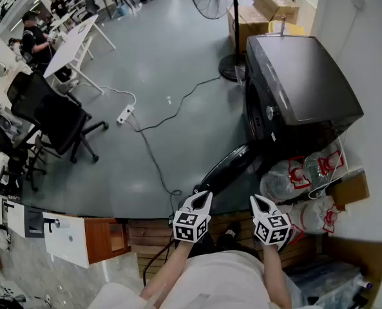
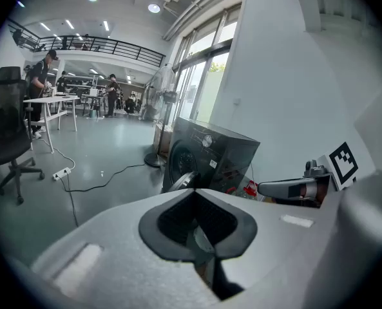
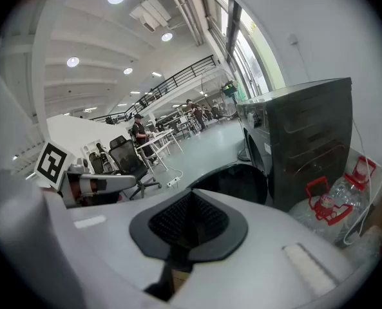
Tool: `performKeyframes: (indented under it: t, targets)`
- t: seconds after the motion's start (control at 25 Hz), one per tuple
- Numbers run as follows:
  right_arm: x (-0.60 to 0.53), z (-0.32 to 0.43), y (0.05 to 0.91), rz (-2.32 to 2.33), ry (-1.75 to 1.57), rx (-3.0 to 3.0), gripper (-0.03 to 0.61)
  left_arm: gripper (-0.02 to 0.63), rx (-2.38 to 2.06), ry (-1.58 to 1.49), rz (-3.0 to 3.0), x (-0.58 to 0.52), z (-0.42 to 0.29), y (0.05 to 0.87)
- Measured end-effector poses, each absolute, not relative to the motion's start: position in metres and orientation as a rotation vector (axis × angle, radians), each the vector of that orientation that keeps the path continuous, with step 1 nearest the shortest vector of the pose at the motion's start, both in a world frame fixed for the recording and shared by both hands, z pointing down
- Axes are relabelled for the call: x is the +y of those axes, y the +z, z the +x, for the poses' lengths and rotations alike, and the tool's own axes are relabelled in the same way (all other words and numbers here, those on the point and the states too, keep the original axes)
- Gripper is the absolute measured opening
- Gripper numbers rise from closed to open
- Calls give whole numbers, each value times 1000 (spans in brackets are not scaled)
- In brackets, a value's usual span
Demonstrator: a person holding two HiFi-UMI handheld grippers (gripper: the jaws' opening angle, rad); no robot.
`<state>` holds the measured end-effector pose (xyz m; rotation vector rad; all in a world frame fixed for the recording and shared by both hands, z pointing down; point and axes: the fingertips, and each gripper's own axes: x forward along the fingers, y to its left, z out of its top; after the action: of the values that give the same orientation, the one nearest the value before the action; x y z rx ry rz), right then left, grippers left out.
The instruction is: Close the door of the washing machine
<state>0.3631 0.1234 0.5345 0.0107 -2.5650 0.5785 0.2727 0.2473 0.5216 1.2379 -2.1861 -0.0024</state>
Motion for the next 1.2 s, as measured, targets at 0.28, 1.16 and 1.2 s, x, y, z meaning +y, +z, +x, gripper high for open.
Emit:
performKeyframes:
  t: [0.28, 1.16, 1.2]
  targets:
    - [131, 349, 538, -14, 537, -2569, 2, 6, -2166, -12, 1222, 248, 266, 533]
    - [123, 246, 602, -716, -559, -2204, 3, 92, -2072, 312, 1326, 189, 209, 622]
    - [122, 242, 605, -741, -595, -2180, 9, 95, -2065, 339, 1334, 188, 210, 624]
